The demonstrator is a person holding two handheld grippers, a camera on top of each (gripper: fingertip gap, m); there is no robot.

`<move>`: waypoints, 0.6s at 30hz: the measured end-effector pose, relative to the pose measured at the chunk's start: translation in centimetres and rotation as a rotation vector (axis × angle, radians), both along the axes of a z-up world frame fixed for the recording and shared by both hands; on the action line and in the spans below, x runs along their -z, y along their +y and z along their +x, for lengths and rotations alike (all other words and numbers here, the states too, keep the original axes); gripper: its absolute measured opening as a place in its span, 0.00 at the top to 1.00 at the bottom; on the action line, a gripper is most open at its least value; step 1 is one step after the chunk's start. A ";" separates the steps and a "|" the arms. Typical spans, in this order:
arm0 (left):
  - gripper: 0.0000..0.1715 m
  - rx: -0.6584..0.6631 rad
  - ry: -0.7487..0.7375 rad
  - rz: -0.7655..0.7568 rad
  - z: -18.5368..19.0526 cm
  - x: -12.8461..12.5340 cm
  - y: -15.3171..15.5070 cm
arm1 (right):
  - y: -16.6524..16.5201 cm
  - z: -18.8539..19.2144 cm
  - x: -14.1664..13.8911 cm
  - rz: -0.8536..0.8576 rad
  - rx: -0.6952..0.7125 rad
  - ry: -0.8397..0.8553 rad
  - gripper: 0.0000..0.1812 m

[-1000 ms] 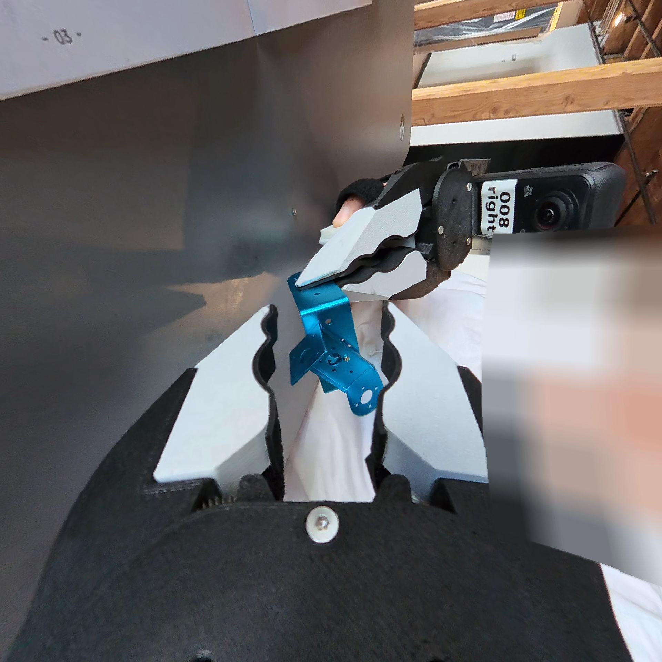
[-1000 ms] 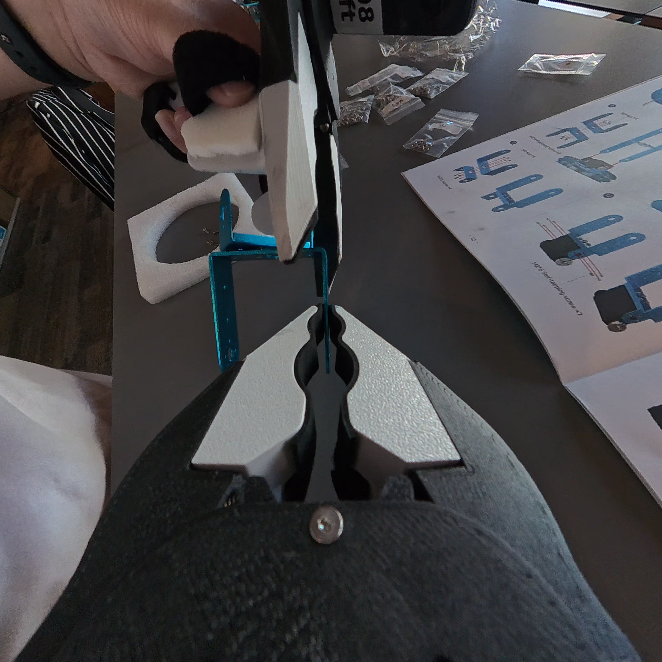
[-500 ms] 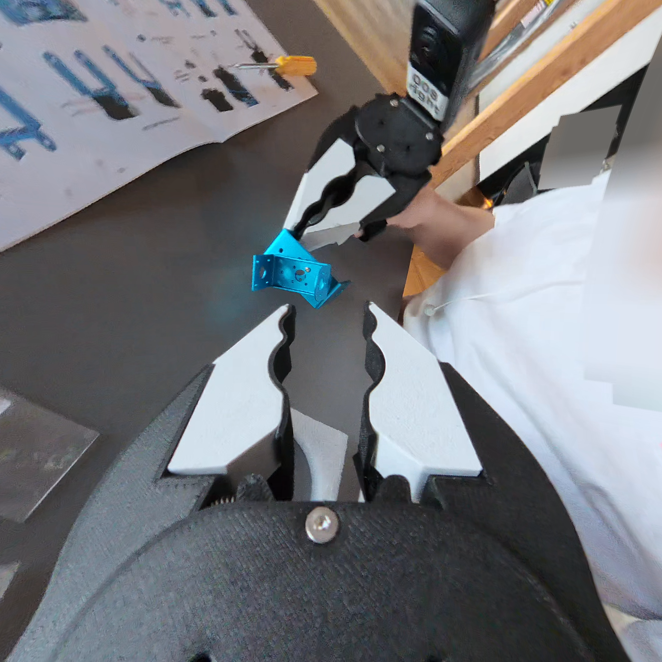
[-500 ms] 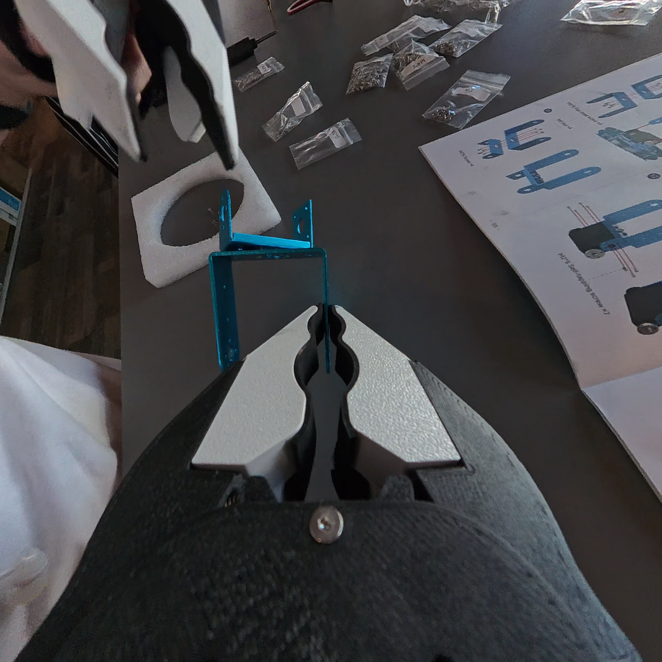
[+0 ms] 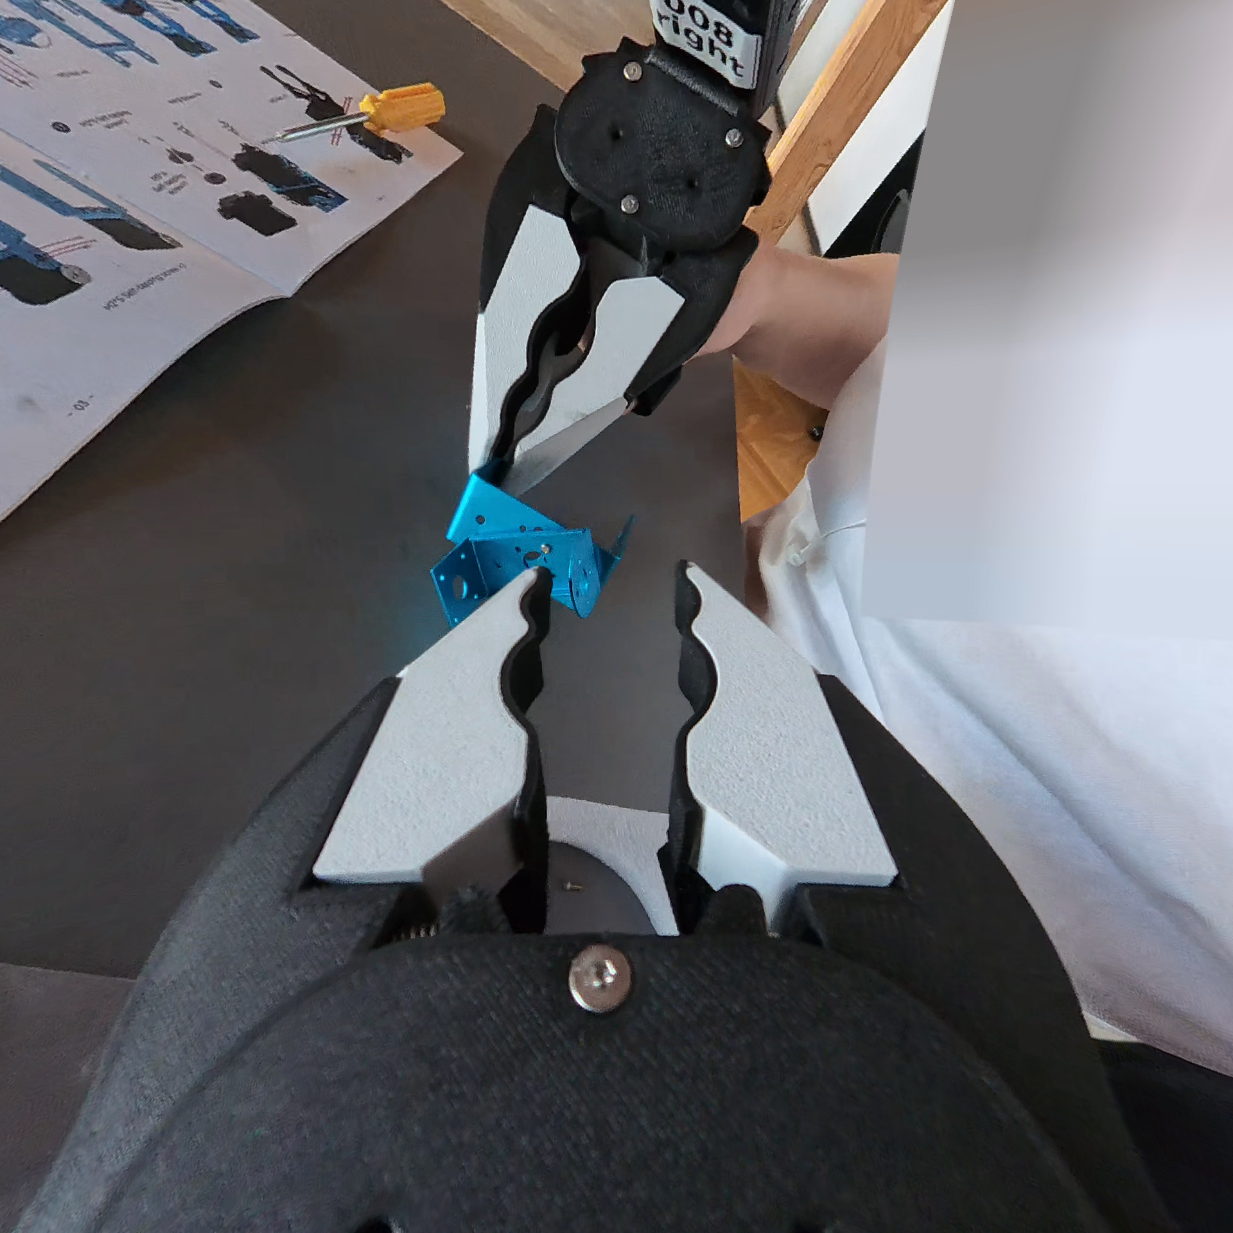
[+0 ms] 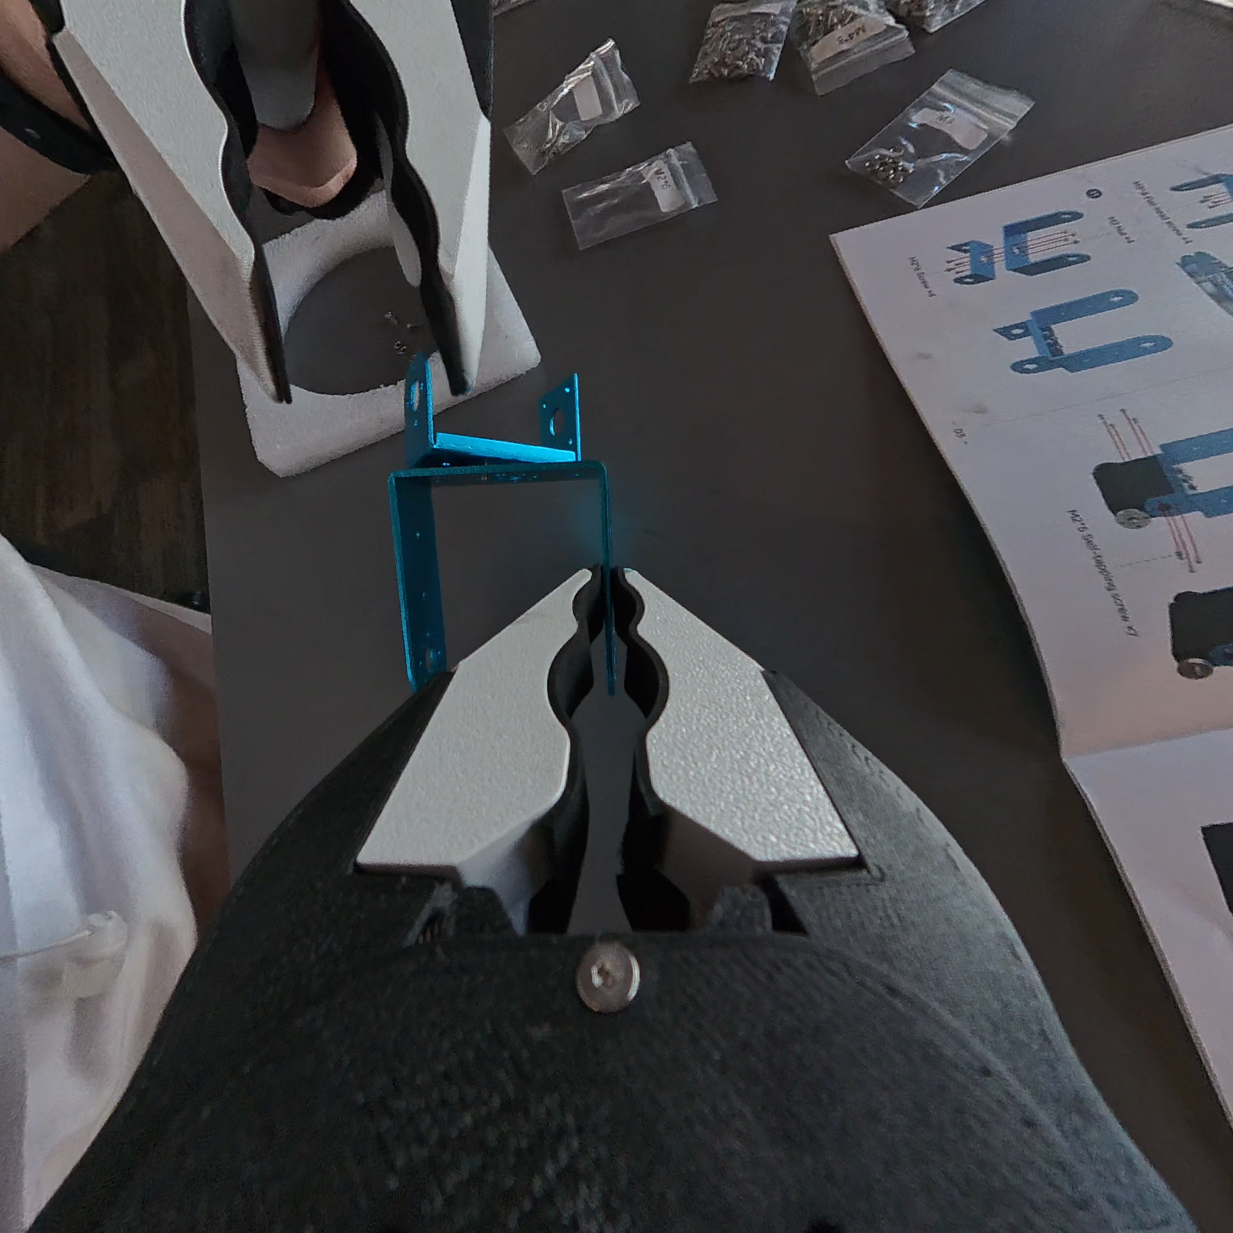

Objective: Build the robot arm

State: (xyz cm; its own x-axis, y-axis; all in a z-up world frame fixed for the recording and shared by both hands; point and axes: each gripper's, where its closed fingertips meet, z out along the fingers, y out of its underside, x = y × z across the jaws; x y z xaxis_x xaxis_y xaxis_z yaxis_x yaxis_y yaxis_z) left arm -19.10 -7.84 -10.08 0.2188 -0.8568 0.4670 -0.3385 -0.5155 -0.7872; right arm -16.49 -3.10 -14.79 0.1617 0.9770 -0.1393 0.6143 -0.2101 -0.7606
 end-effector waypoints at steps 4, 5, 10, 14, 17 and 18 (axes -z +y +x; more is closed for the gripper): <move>0.78 0.022 -0.036 -0.015 0.2 0.0 -0.4 | -0.1 -0.1 0.4 0.005 -0.004 -0.021 1.00; 0.77 0.020 -0.034 -0.016 0.2 0.2 -0.3 | -0.1 -0.2 0.5 0.001 -0.004 -0.021 1.00; 0.73 0.044 -0.053 -0.038 0.3 0.3 -0.3 | -0.1 -0.4 0.6 -0.011 -0.005 -0.021 1.00; 0.71 0.051 -0.044 -0.055 0.4 0.8 -0.3 | -0.1 -0.5 0.7 -0.018 -0.005 -0.017 1.00; 0.71 0.067 -0.051 -0.056 0.8 0.7 -0.5 | -0.1 -0.6 0.8 -0.018 -0.007 -0.024 1.00; 0.71 0.071 -0.052 -0.058 0.9 0.8 -0.5 | -0.1 -0.6 0.9 -0.019 -0.008 -0.028 1.00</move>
State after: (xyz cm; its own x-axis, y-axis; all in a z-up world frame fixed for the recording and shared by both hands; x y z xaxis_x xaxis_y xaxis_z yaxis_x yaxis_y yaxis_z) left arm -18.22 -8.38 -10.83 0.1327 -0.8404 0.5254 -0.3355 -0.5369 -0.7741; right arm -17.04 -3.24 -15.66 0.1576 0.9755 -0.1536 0.6368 -0.2192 -0.7392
